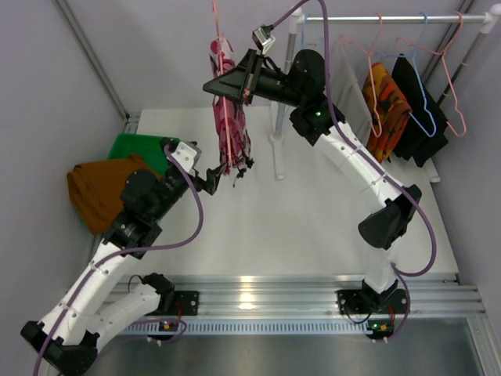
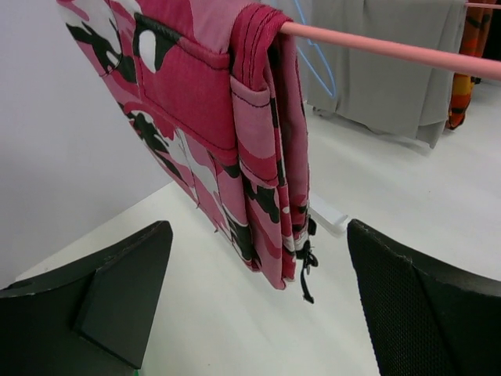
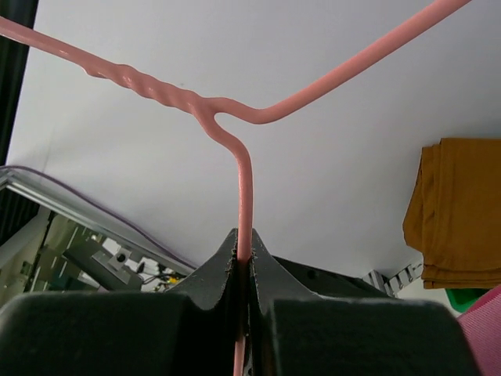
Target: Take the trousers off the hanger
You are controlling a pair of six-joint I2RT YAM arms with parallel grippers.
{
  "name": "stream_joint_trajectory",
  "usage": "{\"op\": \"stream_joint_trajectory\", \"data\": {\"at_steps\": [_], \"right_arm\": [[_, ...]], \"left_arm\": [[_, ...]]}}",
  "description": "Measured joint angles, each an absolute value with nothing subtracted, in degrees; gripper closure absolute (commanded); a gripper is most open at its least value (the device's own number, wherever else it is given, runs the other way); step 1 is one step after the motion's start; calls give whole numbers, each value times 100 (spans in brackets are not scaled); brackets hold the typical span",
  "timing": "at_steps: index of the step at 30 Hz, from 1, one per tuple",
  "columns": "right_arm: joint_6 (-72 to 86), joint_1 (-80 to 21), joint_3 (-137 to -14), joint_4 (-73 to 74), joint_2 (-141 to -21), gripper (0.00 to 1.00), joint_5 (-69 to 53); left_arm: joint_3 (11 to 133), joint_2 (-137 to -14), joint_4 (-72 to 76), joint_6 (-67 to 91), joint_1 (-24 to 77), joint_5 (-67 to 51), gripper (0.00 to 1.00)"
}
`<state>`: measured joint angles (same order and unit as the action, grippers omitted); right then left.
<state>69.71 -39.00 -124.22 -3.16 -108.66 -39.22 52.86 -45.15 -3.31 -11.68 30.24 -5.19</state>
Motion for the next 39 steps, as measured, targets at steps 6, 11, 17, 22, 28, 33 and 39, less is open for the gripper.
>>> {"op": "stream_joint_trajectory", "data": {"at_steps": [6,11,17,22,28,33,39], "right_arm": [[6840,-3946,-12486,-279,-10866,100,-3859],[6790,-3972,-12497,-180,-10866,100,-3859],[6790,-3992,-12497,-110,-10866,100,-3863],[6790,-4003,-12497,-104,-10860,100,-3881],[6766,-4003,-12479,-54,-10792,100,-3909],[6692,-4003,-12449,-38,-10674,100,-3916],[6670,-4003,-12304,-60,-10580,100,-3968]], "left_arm": [[5183,-4936,49,-1146,3164,143,9],[5183,-5179,191,-1142,3166,281,11],[5183,-5229,342,-1037,3164,154,17],[5183,-5352,351,-1050,3164,178,36],[5179,-5374,386,-1146,3164,366,62],[5140,-5256,469,-1367,3166,401,78],[5140,-5203,519,-1553,3164,480,82]]}}
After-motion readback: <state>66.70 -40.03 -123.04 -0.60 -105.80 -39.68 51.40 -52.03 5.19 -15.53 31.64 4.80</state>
